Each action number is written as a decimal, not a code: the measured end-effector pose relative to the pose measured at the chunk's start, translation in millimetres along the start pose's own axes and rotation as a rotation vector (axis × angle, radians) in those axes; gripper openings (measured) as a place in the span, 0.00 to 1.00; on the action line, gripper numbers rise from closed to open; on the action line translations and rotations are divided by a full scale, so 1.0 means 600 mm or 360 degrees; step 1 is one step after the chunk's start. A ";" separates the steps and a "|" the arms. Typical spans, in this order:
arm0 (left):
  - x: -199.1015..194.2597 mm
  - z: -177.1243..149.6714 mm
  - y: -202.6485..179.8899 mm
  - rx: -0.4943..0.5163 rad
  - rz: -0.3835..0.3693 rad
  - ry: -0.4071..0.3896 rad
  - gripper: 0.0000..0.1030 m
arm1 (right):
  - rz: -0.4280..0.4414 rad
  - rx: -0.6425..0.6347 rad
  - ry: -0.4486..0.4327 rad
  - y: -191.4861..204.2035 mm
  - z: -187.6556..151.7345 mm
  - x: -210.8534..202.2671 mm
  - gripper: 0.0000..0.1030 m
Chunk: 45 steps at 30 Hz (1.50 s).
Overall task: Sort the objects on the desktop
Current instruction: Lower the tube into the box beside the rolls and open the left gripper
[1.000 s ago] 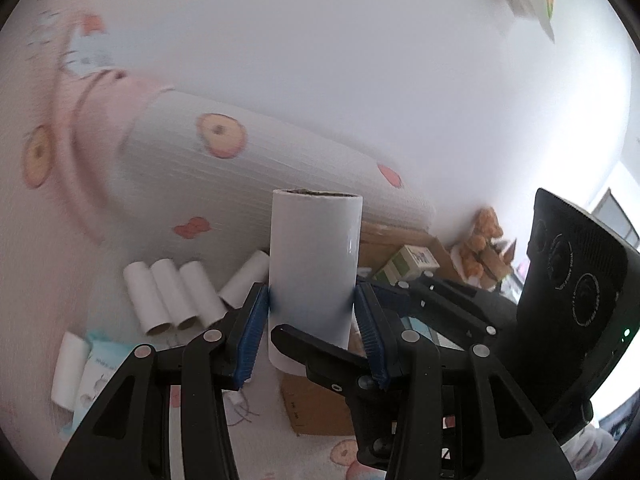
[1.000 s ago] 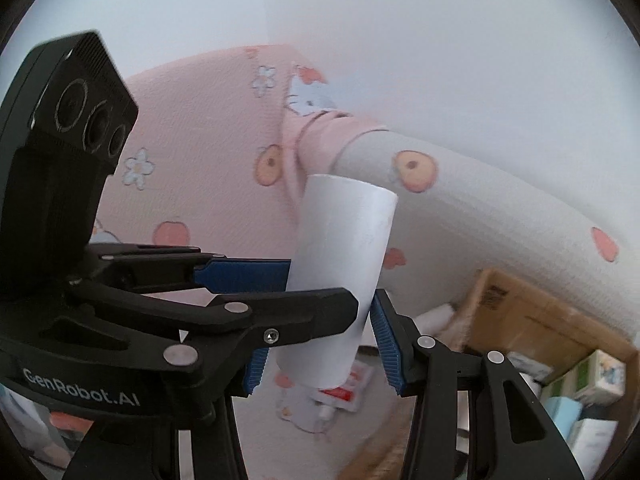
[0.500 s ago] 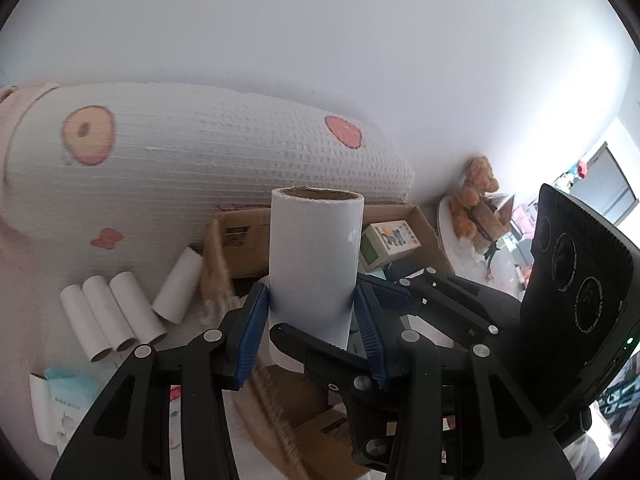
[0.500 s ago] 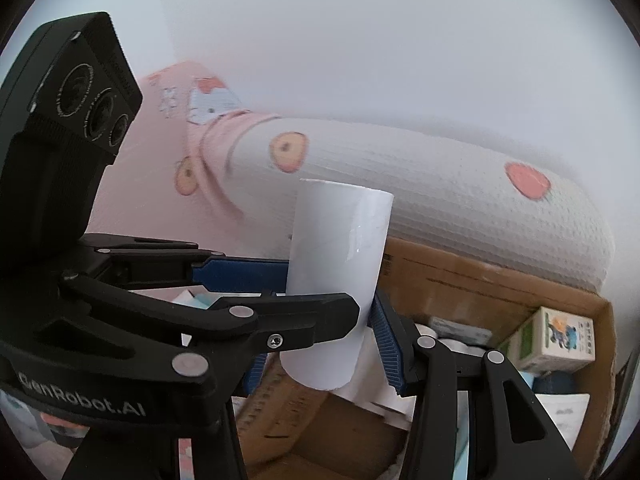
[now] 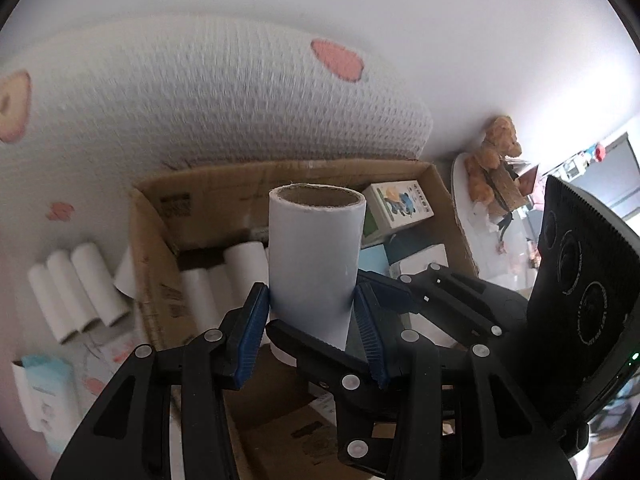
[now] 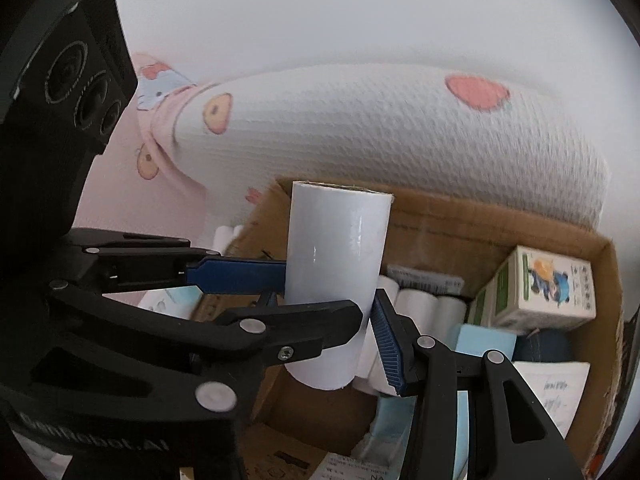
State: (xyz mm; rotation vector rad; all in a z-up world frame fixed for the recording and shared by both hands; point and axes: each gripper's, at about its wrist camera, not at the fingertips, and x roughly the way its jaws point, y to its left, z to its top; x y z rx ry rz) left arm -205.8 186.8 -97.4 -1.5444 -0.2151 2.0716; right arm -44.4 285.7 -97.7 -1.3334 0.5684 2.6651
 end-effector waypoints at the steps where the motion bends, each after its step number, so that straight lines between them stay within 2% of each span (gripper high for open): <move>1: 0.006 0.002 0.005 -0.0030 -0.0010 0.0014 0.47 | -0.0006 0.0021 0.0025 -0.004 0.004 0.008 0.43; 5: 0.022 0.003 0.014 -0.0054 -0.0005 0.0052 0.47 | -0.0038 0.0009 0.0049 -0.003 0.000 0.030 0.40; 11: 0.018 0.004 0.014 0.0054 0.0194 0.0025 0.47 | 0.0071 0.0073 0.0070 -0.006 0.008 0.056 0.39; 15: 0.002 0.008 0.019 0.0079 0.0240 -0.0021 0.47 | 0.0200 0.0206 0.0103 -0.015 0.017 0.069 0.39; 21: -0.009 0.012 0.020 0.0137 0.0363 -0.0048 0.47 | 0.0210 0.0286 0.0152 -0.026 0.042 0.096 0.39; 22: -0.007 0.014 0.023 0.0145 0.0341 -0.0029 0.42 | 0.0209 0.0282 0.0160 -0.022 0.045 0.104 0.39; 23: -0.003 0.015 0.024 0.0147 0.0324 -0.0009 0.28 | 0.0206 0.0279 0.0168 -0.024 0.042 0.111 0.39; 25: 0.008 0.016 0.030 0.0149 0.0335 0.0029 0.11 | 0.0200 0.0255 0.0209 -0.025 0.040 0.116 0.39; 31: 0.030 0.020 0.043 0.0194 0.0348 0.0081 0.09 | 0.0179 0.0243 0.0299 -0.012 0.037 0.147 0.39; 36: 0.058 0.034 0.050 0.0225 0.0354 0.0203 0.08 | 0.0193 0.0311 0.0396 -0.020 0.037 0.180 0.39; 39: 0.069 0.040 0.041 0.0303 0.0364 0.0213 0.08 | 0.0220 0.0319 0.0449 -0.010 0.047 0.211 0.39; 45: 0.073 0.047 0.045 0.0341 0.0438 0.0240 0.08 | 0.0248 0.0354 0.0534 -0.013 0.048 0.242 0.39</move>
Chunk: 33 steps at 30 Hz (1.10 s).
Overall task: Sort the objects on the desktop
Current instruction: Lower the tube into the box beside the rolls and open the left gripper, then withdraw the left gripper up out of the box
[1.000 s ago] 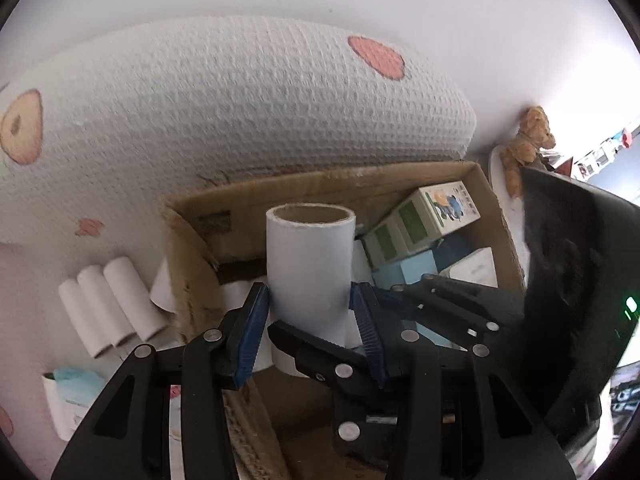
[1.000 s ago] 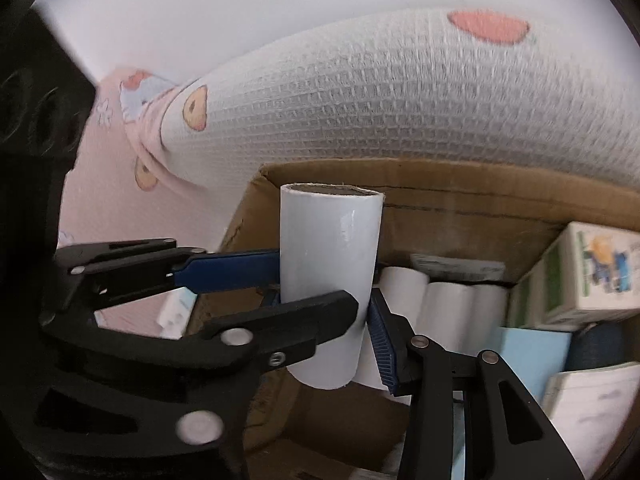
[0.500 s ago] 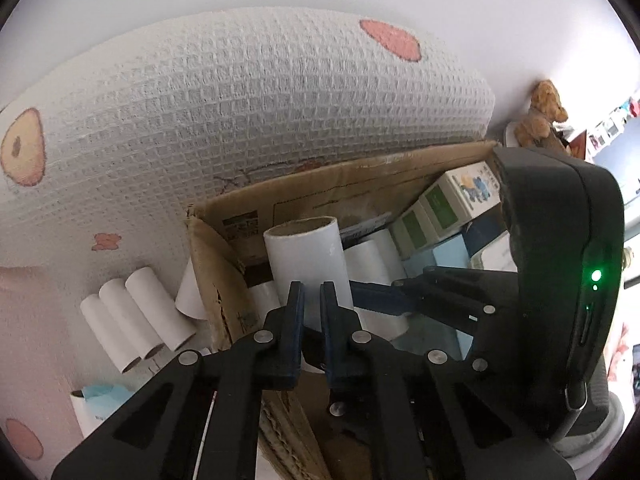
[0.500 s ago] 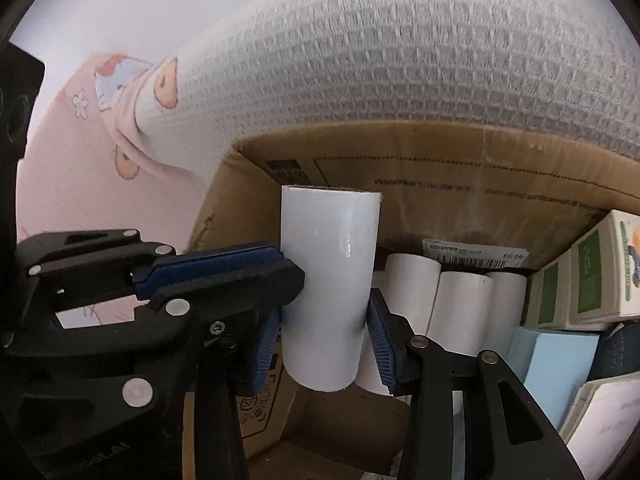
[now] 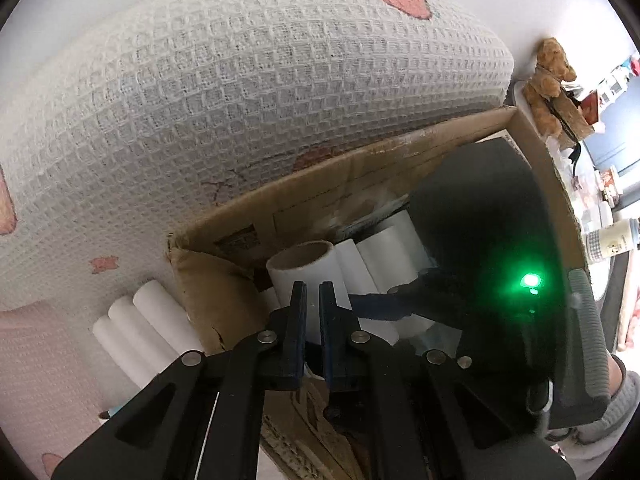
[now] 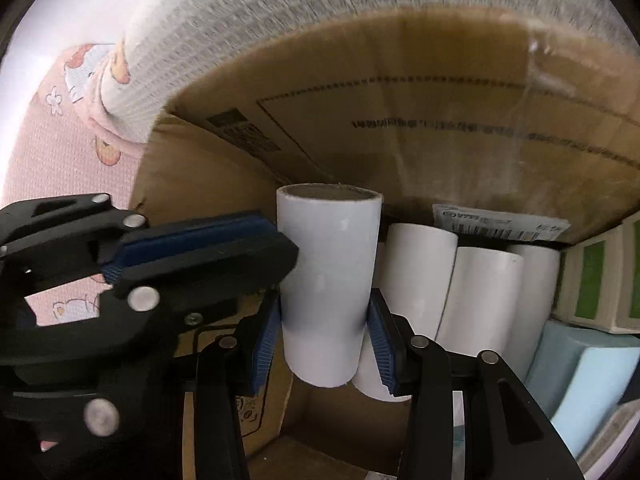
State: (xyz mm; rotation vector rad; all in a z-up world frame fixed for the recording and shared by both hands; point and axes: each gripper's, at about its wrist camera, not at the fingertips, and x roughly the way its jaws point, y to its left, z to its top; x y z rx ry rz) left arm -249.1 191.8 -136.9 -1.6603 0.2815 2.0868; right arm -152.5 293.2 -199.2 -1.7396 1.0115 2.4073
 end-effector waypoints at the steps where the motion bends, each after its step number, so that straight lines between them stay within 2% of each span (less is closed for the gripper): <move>1: 0.000 0.000 0.001 -0.0005 -0.0001 0.0000 0.08 | 0.0006 0.0007 0.0013 -0.001 0.001 0.004 0.39; 5: 0.000 0.003 0.003 -0.0029 0.0000 0.0006 0.08 | 0.0049 0.0051 0.0066 -0.004 0.006 0.017 0.39; 10: 0.000 0.004 0.001 -0.0029 0.0002 -0.0005 0.08 | 0.0024 0.0041 0.0080 0.002 0.008 0.016 0.39; 16: -0.008 -0.010 -0.007 -0.0040 0.0032 -0.0104 0.08 | -0.0174 -0.0039 -0.0012 0.020 -0.003 -0.023 0.39; 25: -0.033 -0.039 -0.012 -0.0064 -0.0032 -0.0226 0.09 | -0.0278 0.0049 -0.0091 -0.001 -0.026 -0.077 0.39; 28: -0.051 -0.068 -0.016 -0.0119 -0.0044 -0.0365 0.09 | -0.0268 0.0090 -0.0107 -0.007 -0.028 -0.090 0.39; 33: -0.071 -0.090 -0.030 -0.0109 -0.0081 -0.0564 0.09 | -0.0307 0.0105 -0.0192 -0.025 -0.064 -0.125 0.39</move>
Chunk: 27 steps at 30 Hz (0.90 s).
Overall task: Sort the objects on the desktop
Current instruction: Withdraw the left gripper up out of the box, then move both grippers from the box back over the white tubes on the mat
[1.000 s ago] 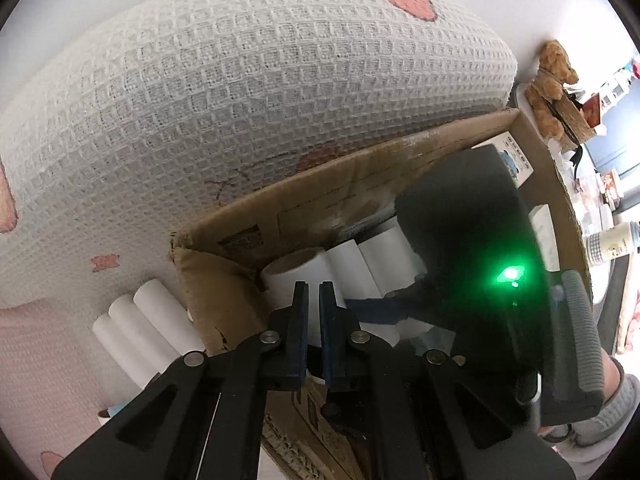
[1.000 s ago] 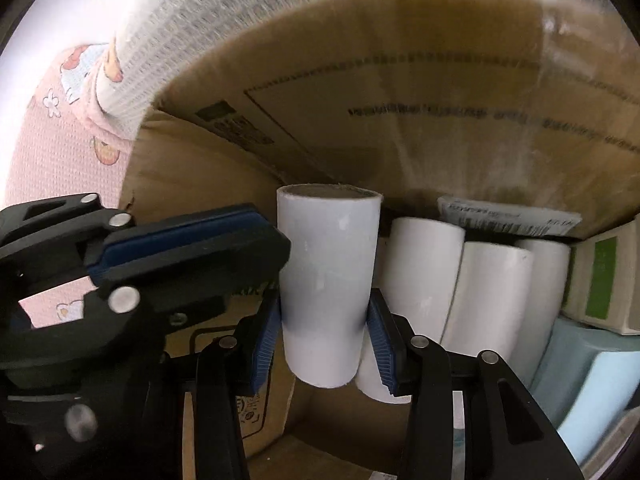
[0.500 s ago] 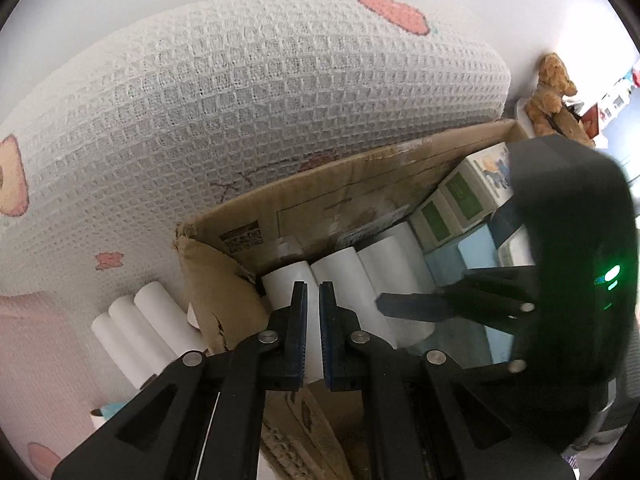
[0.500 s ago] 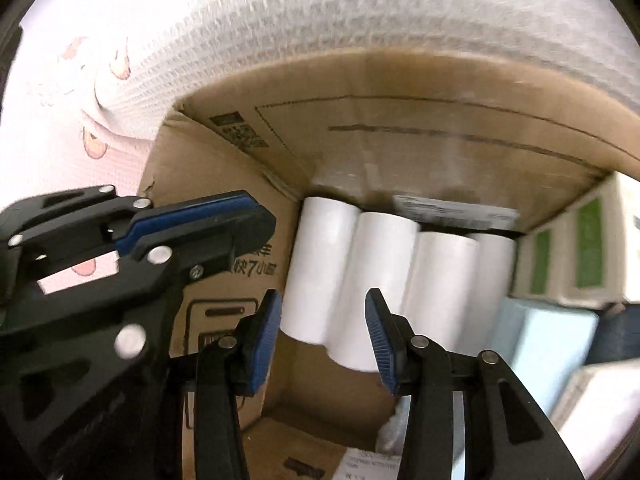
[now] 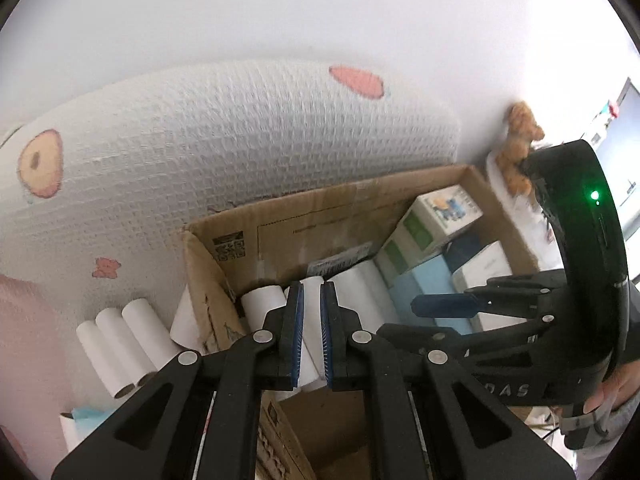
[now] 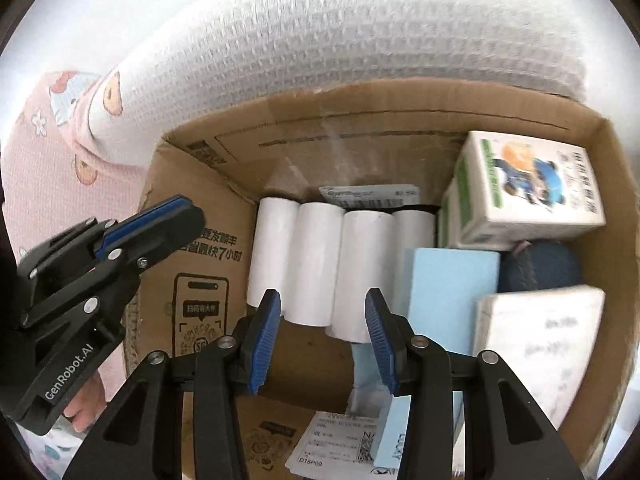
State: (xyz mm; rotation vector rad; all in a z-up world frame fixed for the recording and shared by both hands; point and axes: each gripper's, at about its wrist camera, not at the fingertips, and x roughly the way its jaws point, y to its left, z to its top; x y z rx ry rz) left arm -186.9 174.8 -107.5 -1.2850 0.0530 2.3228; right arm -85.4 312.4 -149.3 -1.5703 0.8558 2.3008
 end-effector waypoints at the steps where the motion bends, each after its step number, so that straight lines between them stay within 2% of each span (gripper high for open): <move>1: -0.004 -0.005 0.001 0.0004 -0.0006 -0.0013 0.09 | 0.0010 0.0000 -0.0035 0.001 -0.008 -0.007 0.39; 3: -0.008 -0.017 0.003 0.0013 -0.0002 -0.0016 0.09 | 0.0024 -0.0030 -0.0087 0.012 -0.020 -0.016 0.39; 6: -0.017 -0.033 0.012 0.0006 -0.0036 -0.0026 0.09 | -0.0033 -0.0058 -0.0130 0.045 -0.024 -0.017 0.39; 9: -0.043 -0.052 0.018 0.0008 -0.0036 -0.0135 0.09 | -0.0044 -0.0098 -0.0172 0.061 -0.035 -0.027 0.39; 14: -0.085 -0.098 0.035 -0.0024 -0.0028 -0.0298 0.09 | -0.0084 -0.0192 -0.0321 0.098 -0.059 -0.048 0.39; 20: -0.129 -0.189 0.084 -0.0195 -0.0048 -0.0486 0.09 | -0.0107 -0.0336 -0.0614 0.144 -0.115 -0.058 0.39; 22: -0.132 -0.223 0.109 -0.0295 -0.0028 -0.0493 0.09 | -0.0141 -0.0387 -0.0756 0.162 -0.137 -0.068 0.39; 24: -0.134 -0.252 0.130 -0.0351 0.0003 -0.0487 0.09 | -0.0161 -0.0433 -0.0810 0.177 -0.154 -0.073 0.39; 27: -0.142 -0.290 0.168 -0.0424 -0.0001 -0.0516 0.09 | -0.0064 -0.0516 -0.0872 0.196 -0.175 -0.087 0.39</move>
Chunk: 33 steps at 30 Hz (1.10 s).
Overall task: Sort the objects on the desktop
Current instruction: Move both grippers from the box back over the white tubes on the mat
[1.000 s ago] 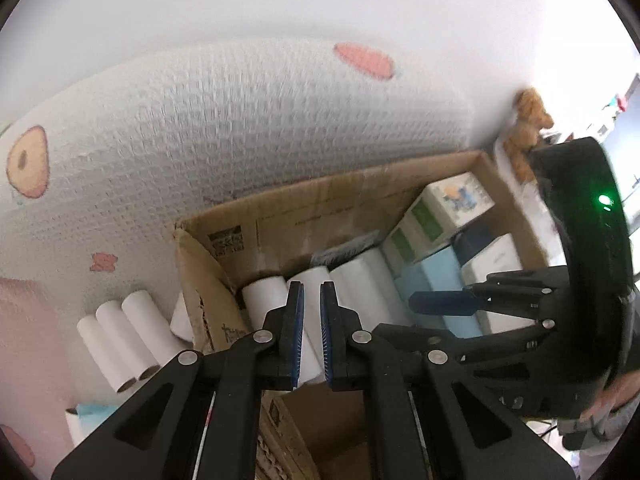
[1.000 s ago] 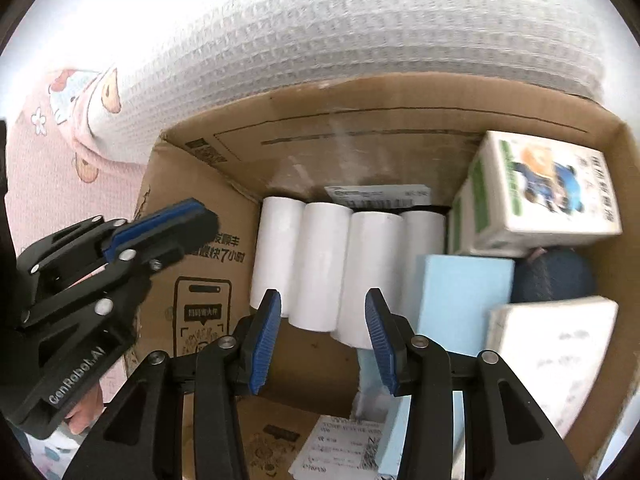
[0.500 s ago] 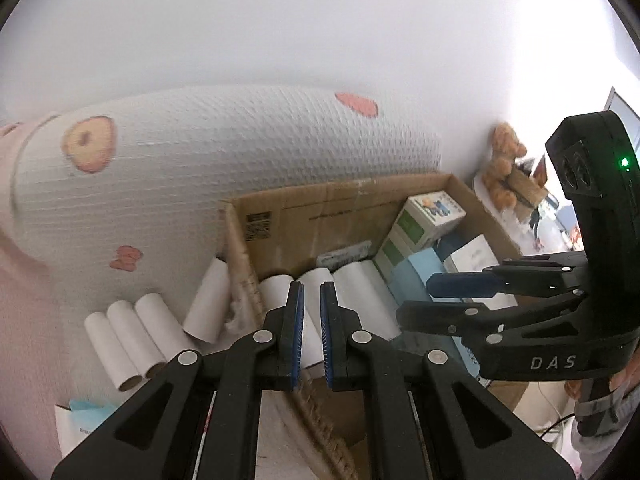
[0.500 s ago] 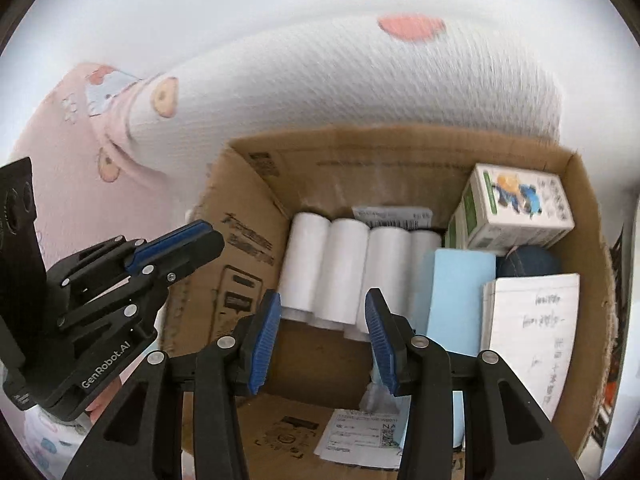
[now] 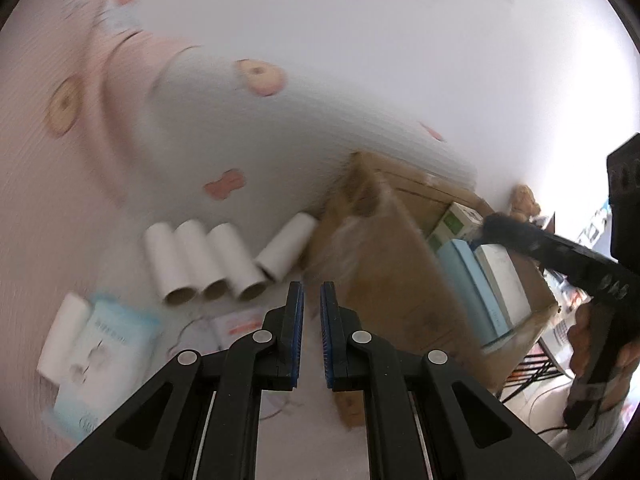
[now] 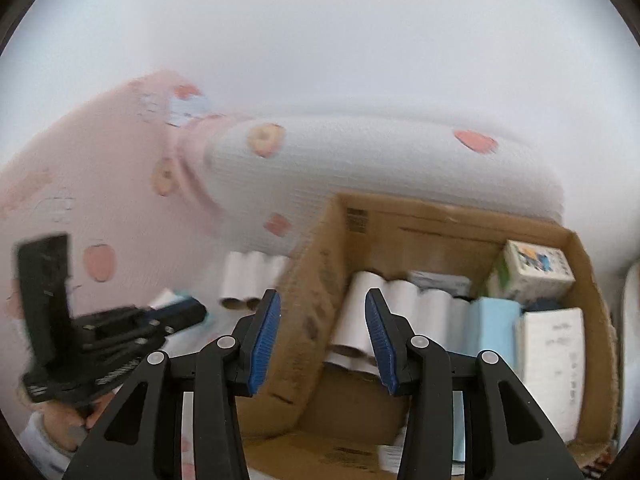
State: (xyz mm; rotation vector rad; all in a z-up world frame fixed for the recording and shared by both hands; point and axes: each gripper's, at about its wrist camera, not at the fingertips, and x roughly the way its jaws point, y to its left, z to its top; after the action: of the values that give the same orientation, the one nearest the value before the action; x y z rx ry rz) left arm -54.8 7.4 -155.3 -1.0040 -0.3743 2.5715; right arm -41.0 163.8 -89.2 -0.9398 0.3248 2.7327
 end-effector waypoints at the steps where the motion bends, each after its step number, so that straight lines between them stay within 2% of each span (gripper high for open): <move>1: -0.004 -0.004 0.015 -0.0034 -0.0002 0.0000 0.09 | 0.0008 -0.0007 -0.0021 0.003 0.001 -0.005 0.39; 5: -0.008 -0.013 0.077 -0.0187 0.0012 0.0053 0.09 | 0.0031 -0.0070 -0.0073 0.024 0.007 -0.015 0.39; 9: 0.004 -0.005 0.106 -0.0188 0.0071 0.0064 0.09 | 0.0093 -0.0104 0.0032 0.048 0.021 0.008 0.39; 14: 0.040 0.013 0.138 -0.0252 0.0049 0.0121 0.09 | 0.0171 -0.0076 0.0238 0.083 0.060 0.064 0.39; 19: 0.083 0.038 0.148 -0.0254 -0.0020 0.0226 0.11 | 0.0312 0.0208 0.0536 0.090 0.115 0.151 0.39; 21: 0.102 0.051 0.151 -0.0263 -0.0060 0.0257 0.16 | 0.0224 0.0242 0.0596 0.095 0.137 0.179 0.39; 23: 0.124 0.065 0.156 -0.0283 -0.0082 0.0280 0.34 | 0.0200 0.0258 0.0678 0.099 0.154 0.213 0.39; 25: 0.145 0.079 0.168 -0.0345 -0.0100 0.0299 0.40 | 0.0183 0.0399 0.0789 0.088 0.163 0.253 0.39; 28: 0.168 0.102 0.178 -0.0354 -0.0108 0.0303 0.41 | 0.0098 0.0510 0.0944 0.072 0.161 0.307 0.39; 33: 0.195 0.130 0.159 -0.0179 -0.0151 0.0348 0.44 | -0.0157 0.0426 0.0998 0.067 0.160 0.357 0.39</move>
State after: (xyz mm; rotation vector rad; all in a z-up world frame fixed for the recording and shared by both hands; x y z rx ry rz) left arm -210.8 -39.1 -204.5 -1.2611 -0.4982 2.3488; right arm -272.2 184.0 -143.8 -1.6521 0.7048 2.1670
